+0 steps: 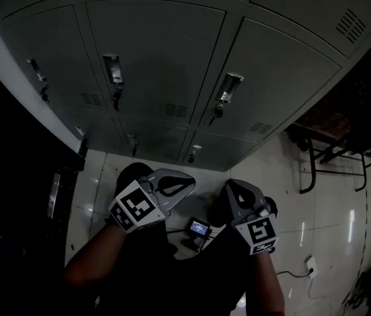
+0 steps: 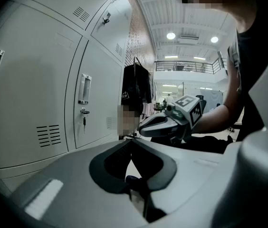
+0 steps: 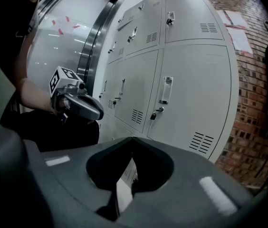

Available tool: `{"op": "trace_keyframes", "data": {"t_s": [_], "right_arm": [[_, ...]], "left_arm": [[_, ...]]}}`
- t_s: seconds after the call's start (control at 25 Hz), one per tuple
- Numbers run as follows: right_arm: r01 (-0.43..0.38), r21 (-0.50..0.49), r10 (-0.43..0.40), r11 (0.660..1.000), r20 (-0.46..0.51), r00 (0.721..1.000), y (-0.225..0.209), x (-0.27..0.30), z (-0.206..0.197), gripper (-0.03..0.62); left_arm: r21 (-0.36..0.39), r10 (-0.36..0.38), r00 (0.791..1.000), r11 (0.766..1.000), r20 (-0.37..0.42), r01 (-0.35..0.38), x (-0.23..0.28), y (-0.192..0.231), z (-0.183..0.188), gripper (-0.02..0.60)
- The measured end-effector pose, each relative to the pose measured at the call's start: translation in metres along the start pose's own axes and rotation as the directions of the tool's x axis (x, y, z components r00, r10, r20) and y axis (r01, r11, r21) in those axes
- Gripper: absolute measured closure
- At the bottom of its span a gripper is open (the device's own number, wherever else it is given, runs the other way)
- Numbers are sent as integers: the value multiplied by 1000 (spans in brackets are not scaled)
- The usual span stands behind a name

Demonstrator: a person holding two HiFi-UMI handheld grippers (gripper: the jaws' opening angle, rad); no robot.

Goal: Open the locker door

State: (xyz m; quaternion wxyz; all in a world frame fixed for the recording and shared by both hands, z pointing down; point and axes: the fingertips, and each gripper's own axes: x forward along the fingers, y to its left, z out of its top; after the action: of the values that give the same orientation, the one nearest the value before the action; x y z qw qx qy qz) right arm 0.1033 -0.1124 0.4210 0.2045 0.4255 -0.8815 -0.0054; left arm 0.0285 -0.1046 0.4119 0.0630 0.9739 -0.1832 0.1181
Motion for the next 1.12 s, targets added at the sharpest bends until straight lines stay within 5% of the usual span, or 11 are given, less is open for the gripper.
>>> {"op": "trace_keyframes", "data": {"t_s": [0.28,0.48,0.56,0.68,0.84,0.96,1.12], "right_arm": [[55,-50,-56,997,-22,998,-22,41,14,591],[138,-268,-171,953,-102,980,-54,90,24,539],[184,-421,-260,888,-132,956,-66,105,29,537],[215,-651,-378,728,-119,918,-81,123,46,523],[186,-806,-438,562,-99,894,-86,143,57,477],[180,-853,-471,489,-84,878,-87,149,58,533],[206,-856,-479,474,-54,876,-83,142,59,556]], "left_arm": [[-3,-15,1000,1000,18,15,-4,2,0,569],[-10,-11,999,1000,30,11,-6,4,1,569],[-11,-8,999,1000,33,9,-8,5,1,569],[-14,-6,999,1000,41,6,-11,6,2,569],[-18,-4,999,1000,49,5,-13,7,2,569],[-18,-4,999,1000,50,5,-14,7,2,569],[-17,-4,999,1000,48,4,-15,8,2,569]]}}
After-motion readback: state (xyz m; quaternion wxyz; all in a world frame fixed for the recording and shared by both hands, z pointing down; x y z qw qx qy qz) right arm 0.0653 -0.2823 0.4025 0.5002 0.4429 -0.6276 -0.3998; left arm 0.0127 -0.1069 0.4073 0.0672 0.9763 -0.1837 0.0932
